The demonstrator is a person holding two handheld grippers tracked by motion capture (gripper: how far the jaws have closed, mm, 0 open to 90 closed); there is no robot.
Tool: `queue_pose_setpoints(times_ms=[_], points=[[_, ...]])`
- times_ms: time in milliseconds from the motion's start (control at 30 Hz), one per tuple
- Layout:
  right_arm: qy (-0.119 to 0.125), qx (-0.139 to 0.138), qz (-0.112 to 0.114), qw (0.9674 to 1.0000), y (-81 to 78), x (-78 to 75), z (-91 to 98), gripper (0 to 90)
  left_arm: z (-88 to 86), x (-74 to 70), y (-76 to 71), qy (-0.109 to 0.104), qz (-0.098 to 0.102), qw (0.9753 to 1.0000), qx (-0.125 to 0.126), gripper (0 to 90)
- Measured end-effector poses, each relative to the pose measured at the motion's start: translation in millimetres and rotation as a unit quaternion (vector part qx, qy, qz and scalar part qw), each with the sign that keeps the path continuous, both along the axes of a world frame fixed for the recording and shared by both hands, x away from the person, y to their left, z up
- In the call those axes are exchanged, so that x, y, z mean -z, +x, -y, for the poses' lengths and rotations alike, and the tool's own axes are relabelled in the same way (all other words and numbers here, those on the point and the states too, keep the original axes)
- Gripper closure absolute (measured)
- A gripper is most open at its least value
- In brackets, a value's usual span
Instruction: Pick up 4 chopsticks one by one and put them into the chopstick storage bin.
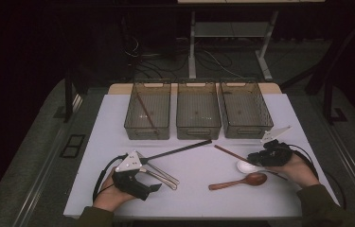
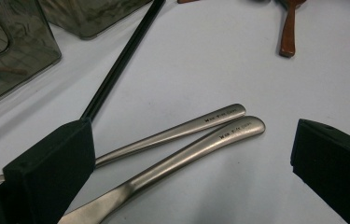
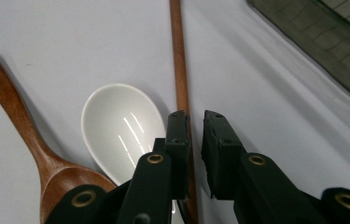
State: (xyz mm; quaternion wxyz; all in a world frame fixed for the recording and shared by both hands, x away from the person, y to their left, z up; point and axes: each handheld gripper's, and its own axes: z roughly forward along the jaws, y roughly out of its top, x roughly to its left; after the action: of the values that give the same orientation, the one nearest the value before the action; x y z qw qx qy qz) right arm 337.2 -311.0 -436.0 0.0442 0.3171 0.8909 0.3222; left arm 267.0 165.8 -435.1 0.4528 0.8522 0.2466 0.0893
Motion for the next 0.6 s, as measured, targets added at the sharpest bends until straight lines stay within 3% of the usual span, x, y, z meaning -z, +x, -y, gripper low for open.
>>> queue_pose_setpoints(times_ms=[300, 600], points=[[-0.003, -0.002, -0.004, 1.0, -0.3, 1.4, 1.5, 80.6, -0.2, -0.1, 0.1, -0.001, 0.0, 1.0, 0.0, 0.0], [-0.025, -0.007, 0.008, 0.9996, -0.7, 3.9, -0.7, 83.3, 0.2, 0.0, -0.2, 0.001, 0.0, 1.0, 0.0, 0.0]])
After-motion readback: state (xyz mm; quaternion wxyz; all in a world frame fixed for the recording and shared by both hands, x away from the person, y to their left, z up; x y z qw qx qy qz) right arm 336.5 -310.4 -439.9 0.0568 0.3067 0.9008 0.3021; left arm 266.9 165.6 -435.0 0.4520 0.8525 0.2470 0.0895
